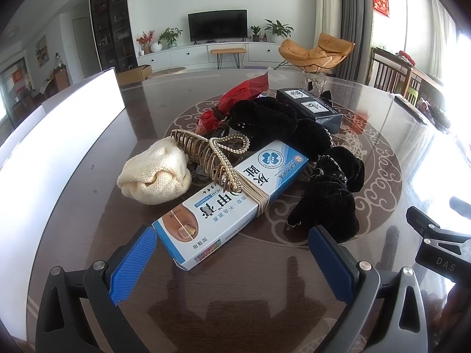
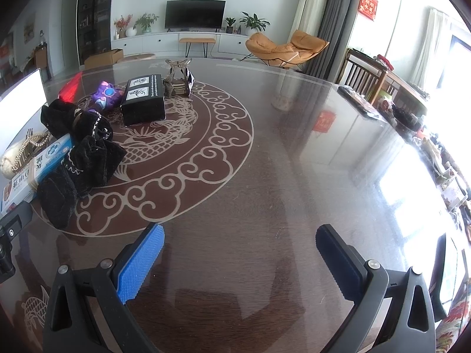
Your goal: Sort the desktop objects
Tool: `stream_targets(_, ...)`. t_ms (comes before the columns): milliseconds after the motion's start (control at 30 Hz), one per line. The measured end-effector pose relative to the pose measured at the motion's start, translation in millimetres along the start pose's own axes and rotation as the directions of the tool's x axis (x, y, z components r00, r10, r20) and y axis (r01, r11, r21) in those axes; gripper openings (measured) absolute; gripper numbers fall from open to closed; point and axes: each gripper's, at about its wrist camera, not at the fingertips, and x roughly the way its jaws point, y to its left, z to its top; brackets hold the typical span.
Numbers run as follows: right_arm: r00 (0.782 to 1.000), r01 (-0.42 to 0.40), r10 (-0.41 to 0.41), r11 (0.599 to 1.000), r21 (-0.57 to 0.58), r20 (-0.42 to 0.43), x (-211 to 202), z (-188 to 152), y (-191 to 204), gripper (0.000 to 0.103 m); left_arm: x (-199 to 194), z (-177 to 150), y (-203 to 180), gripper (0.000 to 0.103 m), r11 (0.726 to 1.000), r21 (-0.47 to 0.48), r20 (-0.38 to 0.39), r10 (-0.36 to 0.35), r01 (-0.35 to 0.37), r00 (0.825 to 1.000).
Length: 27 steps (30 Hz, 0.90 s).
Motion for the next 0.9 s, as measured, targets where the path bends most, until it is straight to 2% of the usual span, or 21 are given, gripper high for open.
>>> stream_targets(300,0.999,0.021,-0.021,1.000,-0.019,-0.030,5.2,0.3,3.4,0.103,-1.0,-8.3,3.2,0.103,1.000,0.017,-0.049,0.001,0.000,0.999)
stream_targets(367,0.999,0.024,-0.025,0.999,-0.027,-0.031,5.0,0.2,5.1,0.103,-4.2,-14.9,12.4,0.103,1.000,0.006,-0.070,-0.009,0.010,0.997)
stream_targets(467,0.999,0.023,-0.024,0.999,-0.029,-0.032,5.2,0.5,5.4,0.103,-14.6,-25.4,32.4,0.103,1.000,-0.004,-0.059,-0.011,0.011,0.998)
stream_targets(567,0.999,0.023,-0.024,0.999,-0.025,-0.035,5.8,0.2,4.2,0.103,-17.6,-25.5,54.0,0.103,1.000,-0.002,-0.069,0.006,-0.006,0.998)
stream_targets(667,0.999,0.024,-0.025,0.999,-0.025,-0.037,6.1,0.2,4.4,0.103,-15.9,-14.3,79.6,0.103,0.999,-0.042,-0.086,0.016,-0.020,0.996)
stream_targets(767,0.999,0.023,-0.024,0.999,-0.025,-0.038,5.9,0.4,4.5,0.103,-13.8,4.4,96.5,0.103,0.996,-0.091,-0.078,-0.009,0.002,0.997)
stream_targets(833,0.999,0.023,-0.024,0.999,-0.025,-0.039,6.0,0.3,4.6,0.103,-6.9,18.8,99.3,0.103,0.996,-0.091,-0.088,-0.029,0.021,0.996)
stream_targets(900,0.999,0.025,-0.026,0.999,-0.026,-0.041,5.9,0.8,5.3,0.103,8.3,31.3,97.4,0.103,0.997,-0.070,-0.130,-0.045,0.036,0.991)
